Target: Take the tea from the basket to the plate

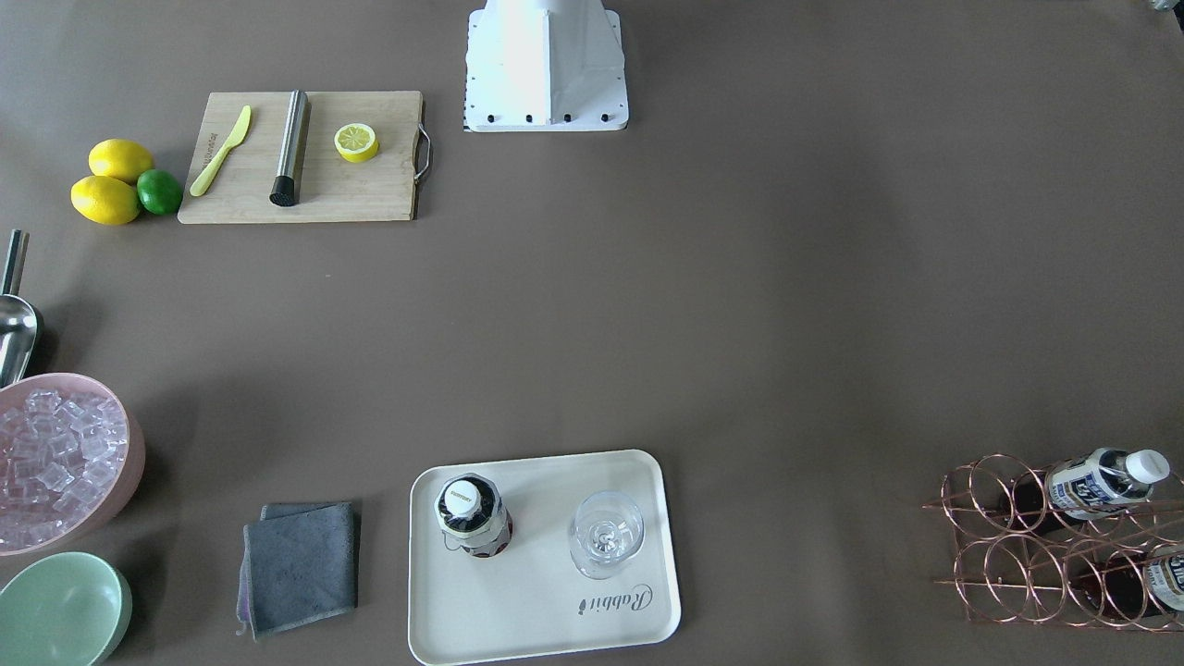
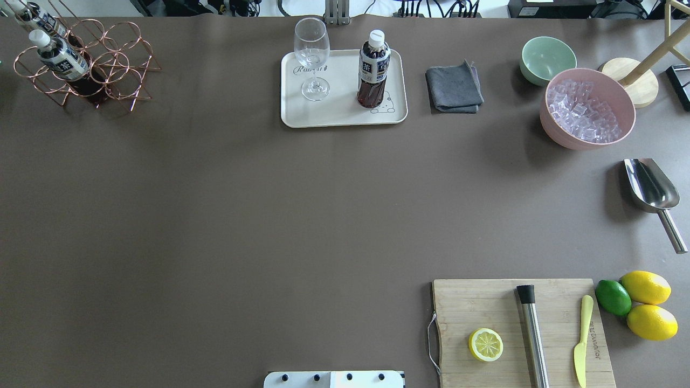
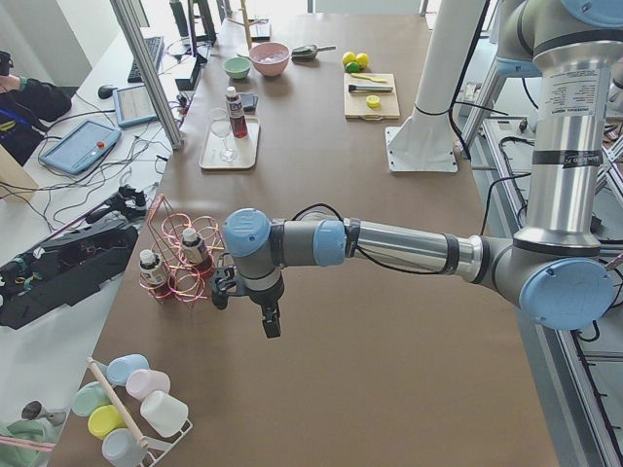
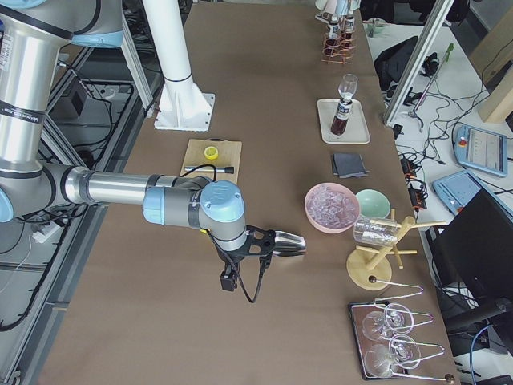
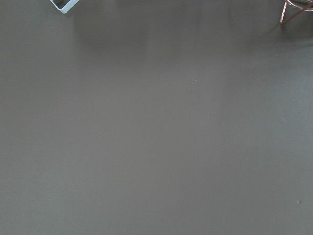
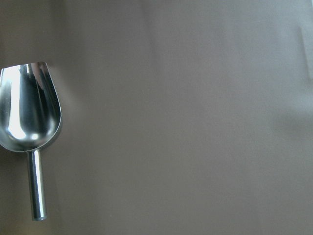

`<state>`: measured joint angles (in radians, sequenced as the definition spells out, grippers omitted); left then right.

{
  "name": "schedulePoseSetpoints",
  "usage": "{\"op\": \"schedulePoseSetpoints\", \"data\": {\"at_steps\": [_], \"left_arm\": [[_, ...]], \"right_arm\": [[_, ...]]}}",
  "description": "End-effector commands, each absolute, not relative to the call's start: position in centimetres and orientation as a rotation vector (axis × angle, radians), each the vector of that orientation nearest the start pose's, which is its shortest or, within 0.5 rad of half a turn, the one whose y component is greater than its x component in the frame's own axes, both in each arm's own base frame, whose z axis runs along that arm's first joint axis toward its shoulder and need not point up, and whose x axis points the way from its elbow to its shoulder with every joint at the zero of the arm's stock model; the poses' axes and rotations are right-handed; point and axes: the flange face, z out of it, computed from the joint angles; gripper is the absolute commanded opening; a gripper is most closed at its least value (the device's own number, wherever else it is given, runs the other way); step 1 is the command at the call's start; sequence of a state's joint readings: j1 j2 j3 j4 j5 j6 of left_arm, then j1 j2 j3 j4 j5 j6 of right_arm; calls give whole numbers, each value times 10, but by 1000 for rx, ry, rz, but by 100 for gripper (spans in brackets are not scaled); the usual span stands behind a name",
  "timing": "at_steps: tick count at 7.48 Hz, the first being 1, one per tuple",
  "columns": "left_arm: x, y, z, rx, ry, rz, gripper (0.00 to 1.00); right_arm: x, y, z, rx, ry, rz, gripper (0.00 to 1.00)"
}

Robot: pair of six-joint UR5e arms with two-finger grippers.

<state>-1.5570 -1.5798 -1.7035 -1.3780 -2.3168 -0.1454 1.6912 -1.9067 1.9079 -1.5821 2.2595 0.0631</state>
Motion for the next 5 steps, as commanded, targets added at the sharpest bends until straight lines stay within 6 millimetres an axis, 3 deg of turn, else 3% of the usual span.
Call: {"op": "schedulePoseSetpoints", "data": {"at_steps": [1, 5], "left_arm": [[-58, -491, 613, -97, 742, -140, 98], [-58, -492, 613, -90, 743, -137, 98]], "right_arm": [[112, -339, 641, 10, -693, 180, 100], [111, -339, 640, 10, -700, 180, 100]]}}
